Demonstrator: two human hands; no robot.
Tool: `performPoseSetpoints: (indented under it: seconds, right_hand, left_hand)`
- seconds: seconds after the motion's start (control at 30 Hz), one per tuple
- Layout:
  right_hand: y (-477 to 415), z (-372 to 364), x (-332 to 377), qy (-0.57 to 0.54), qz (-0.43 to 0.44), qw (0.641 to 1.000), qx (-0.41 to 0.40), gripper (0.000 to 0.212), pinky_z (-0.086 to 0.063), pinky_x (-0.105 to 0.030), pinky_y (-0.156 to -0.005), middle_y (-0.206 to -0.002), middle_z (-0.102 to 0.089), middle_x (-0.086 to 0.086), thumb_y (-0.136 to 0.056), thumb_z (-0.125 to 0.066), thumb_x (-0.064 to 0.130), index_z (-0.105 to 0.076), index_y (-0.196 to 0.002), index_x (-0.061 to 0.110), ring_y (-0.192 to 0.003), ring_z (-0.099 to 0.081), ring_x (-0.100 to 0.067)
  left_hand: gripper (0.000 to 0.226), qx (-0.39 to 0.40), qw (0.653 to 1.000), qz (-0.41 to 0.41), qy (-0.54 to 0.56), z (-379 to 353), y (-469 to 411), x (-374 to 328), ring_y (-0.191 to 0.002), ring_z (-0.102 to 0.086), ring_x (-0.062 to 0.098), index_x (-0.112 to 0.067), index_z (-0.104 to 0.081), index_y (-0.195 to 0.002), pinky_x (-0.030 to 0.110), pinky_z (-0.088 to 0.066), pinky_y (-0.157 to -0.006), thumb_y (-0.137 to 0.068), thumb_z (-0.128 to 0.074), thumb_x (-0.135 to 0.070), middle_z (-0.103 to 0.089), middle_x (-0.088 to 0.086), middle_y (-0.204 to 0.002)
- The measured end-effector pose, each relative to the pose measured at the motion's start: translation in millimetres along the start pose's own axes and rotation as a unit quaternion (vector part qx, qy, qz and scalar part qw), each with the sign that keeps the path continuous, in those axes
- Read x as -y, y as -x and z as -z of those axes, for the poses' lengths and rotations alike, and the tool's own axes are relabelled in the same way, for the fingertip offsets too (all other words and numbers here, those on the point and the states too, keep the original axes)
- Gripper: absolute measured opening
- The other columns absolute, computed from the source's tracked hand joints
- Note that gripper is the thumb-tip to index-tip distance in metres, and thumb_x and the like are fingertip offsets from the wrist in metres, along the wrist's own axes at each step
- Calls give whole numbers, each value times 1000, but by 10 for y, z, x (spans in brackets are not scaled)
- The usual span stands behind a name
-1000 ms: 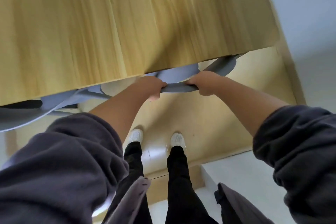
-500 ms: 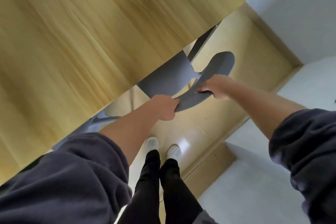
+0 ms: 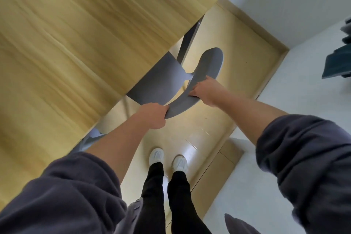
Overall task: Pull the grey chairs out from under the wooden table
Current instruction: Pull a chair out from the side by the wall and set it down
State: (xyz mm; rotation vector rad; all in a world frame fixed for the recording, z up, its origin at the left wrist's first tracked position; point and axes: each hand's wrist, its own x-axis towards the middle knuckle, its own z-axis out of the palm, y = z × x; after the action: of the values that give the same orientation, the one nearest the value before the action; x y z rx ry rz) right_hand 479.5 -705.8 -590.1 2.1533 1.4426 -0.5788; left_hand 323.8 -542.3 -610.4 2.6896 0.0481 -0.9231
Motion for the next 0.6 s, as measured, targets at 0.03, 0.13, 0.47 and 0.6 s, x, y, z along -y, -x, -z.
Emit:
performPoseSetpoints:
  seconds: [0.03,0.13,0.47,0.6]
  right_hand:
    - [25,16,6,2,0,1000,3,46,-37,-32,-85,-109,-70,5,-85,-50,1,-60,-117,32,-98,-65,-24]
    - [105,43,6,-3,-4,1000,5,46,-35,-31,-83,-108,-69,5,-87,-48,2,-60,-120,32,-99,-64,-24]
    - [405,-243,-112,5,-22,999,41,50,-36,-34,-89,-114,-68,6,-85,-46,2,-60,-123,31,-105,-63,-23]
    - [561,-419,-175,16,-25,998,49,48,-38,-37,-92,-116,-68,7,-85,-48,4,-59,-122,32,-106,-63,-22]
  left_hand:
    - [18,6,1000,-4,-3,12,-1,-4,-77,-65,24,-20,-51,-102,30,-49,-63,-86,-58,-25,-67,2,-87]
    - [15,15,1000,-20,-5,23,-5,-41,-77,-65,25,-22,-45,-91,30,-47,-62,-86,-59,-25,-67,2,-87]
    - [26,45,997,-58,-12,-58,15,-428,-87,-65,26,-17,-52,-111,35,-53,-74,-86,-58,-23,-67,3,-96]
    - [24,55,997,-56,-12,-80,39,-650,-89,-65,27,-15,-50,-108,35,-51,-73,-86,-58,-21,-67,4,-97]
